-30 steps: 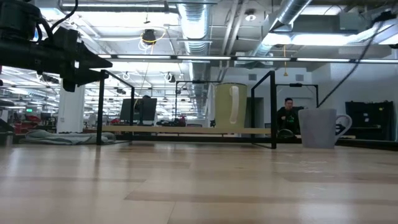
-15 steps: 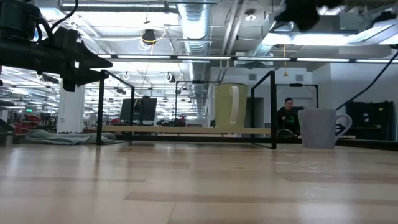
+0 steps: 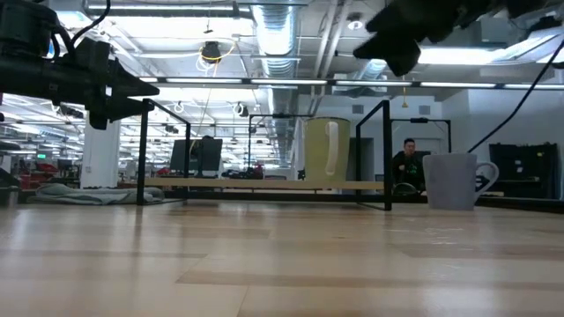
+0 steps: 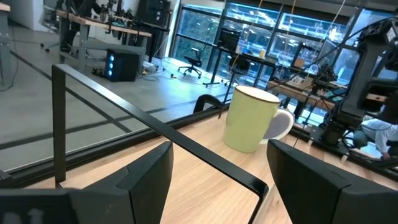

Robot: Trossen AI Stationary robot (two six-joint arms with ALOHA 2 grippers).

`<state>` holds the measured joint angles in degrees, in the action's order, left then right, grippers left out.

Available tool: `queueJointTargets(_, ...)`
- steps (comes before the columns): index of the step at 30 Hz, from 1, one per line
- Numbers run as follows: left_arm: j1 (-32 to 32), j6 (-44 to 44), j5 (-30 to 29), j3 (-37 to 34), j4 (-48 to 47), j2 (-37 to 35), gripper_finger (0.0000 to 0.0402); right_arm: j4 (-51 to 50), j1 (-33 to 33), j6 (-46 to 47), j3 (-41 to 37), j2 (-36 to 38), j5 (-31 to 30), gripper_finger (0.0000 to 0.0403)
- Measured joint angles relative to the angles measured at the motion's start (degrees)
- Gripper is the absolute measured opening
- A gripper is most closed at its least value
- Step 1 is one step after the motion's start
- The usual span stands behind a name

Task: Stack small to large cups/mugs on shelf
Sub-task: Adjust the shelf

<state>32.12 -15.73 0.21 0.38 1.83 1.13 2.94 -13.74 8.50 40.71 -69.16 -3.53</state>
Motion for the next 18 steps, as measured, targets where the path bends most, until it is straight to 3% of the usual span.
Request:
queueJointTargets(5,0.00,0.00,0.02,-0.01,0.01,0.00,0.0251,1.93,0.00,-0.20,0.00,-0.62,3.63,0.0240)
queueJointTargets(18,0.00,-1.18,0.03,-0.01,0.02,0.00,0.0251,11.00,-0.39,-12.19,0.78,-4.59,10.11,0.0240)
